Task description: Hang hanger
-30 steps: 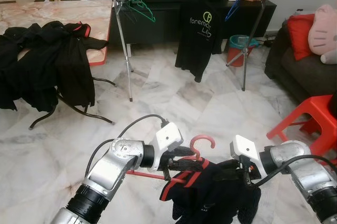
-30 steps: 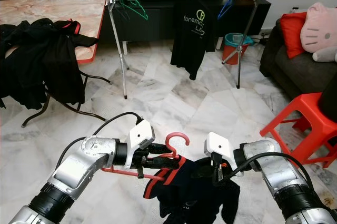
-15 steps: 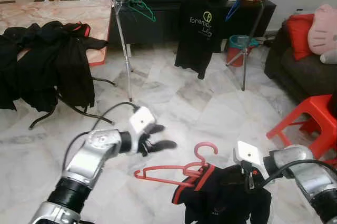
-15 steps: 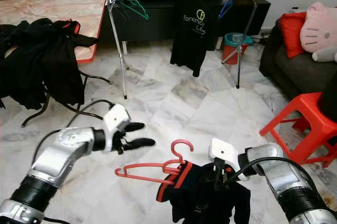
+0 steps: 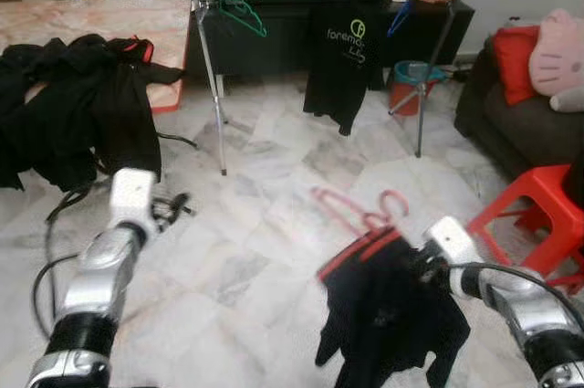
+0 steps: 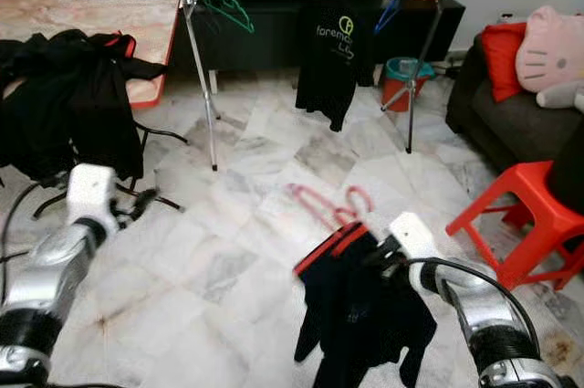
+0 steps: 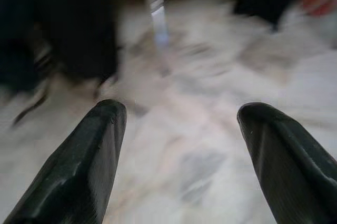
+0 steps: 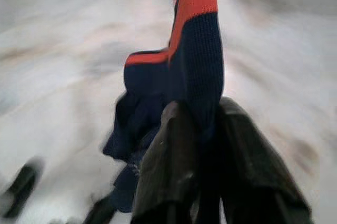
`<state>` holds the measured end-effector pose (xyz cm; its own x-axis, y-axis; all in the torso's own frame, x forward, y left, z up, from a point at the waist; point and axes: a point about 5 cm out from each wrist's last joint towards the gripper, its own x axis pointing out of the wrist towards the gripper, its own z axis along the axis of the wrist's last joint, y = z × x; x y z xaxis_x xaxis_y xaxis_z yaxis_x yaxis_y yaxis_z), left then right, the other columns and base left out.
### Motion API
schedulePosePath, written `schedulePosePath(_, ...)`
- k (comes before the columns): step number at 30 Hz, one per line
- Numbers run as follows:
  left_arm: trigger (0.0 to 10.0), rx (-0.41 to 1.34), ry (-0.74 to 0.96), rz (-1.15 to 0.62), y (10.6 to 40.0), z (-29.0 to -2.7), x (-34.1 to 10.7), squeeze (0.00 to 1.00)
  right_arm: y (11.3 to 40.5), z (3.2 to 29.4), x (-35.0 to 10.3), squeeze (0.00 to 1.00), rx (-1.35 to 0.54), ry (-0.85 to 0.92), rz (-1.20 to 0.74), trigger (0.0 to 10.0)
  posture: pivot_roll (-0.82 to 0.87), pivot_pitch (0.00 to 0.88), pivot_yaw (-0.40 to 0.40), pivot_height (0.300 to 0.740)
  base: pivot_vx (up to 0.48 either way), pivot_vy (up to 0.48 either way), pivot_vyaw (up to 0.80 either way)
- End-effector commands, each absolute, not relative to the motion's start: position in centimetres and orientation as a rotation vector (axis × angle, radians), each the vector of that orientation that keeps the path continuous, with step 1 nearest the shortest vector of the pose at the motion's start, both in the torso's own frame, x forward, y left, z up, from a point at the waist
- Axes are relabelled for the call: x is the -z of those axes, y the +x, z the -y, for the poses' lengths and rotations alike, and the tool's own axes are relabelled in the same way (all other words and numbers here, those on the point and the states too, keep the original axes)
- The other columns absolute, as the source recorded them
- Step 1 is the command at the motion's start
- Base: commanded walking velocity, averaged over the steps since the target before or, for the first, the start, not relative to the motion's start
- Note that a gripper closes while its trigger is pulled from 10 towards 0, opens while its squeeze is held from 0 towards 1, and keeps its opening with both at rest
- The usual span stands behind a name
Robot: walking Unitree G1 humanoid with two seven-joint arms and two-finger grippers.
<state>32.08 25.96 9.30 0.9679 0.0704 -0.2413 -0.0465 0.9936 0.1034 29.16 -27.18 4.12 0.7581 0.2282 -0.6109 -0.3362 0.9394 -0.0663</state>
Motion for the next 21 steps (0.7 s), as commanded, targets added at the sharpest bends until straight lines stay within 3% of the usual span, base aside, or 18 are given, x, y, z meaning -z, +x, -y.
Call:
schedulePosePath(1, 10.0, -0.113, 0.095, -0.267, 31.5, -26.9, -8.5, 0.00, 29.3, 28.1, -4.1, 0.00, -0.159, -0.127, -0.612, 10.0, -0.15, 0.000, -0.063, 0.732, 0.000, 0.000, 0.00)
schedulePosePath(4, 10.0, -0.172, 0.085, -0.356, 30.1, -27.7, -5.7, 0.00, 28.1, 28.0, -2.0, 0.00, 0.040, -0.026, -0.603, 10.0, -0.15, 0.000, -0.056, 0.732, 0.000, 0.000, 0.00)
schedulePosePath(10, 10.0, -0.235, 0.046, -0.481, 27.6, -27.6, -1.8, 0.00, 26.1, 26.0, 1.2, 0.00, 0.157, 0.031, -0.651, 10.0, -0.15, 0.000, -0.043, 0.732, 0.000, 0.000, 0.00)
schedulePosePath(12, 10.0, -0.254, 0.032, -0.575, 25.6, -27.2, 0.7, 0.00, 24.0, 25.0, 3.5, 0.00, 0.216, 0.092, -0.735, 10.0, -0.15, 0.000, -0.039, 0.732, 0.000, 0.000, 0.00)
schedulePosePath(21, 10.0, -0.229, 0.026, -0.742, 21.9, -25.4, 4.6, 0.00, 20.3, 23.9, 6.3, 0.00, 0.317, 0.133, -0.849, 10.0, -0.13, 0.000, -0.046, 0.732, 0.000, 0.000, 0.00)
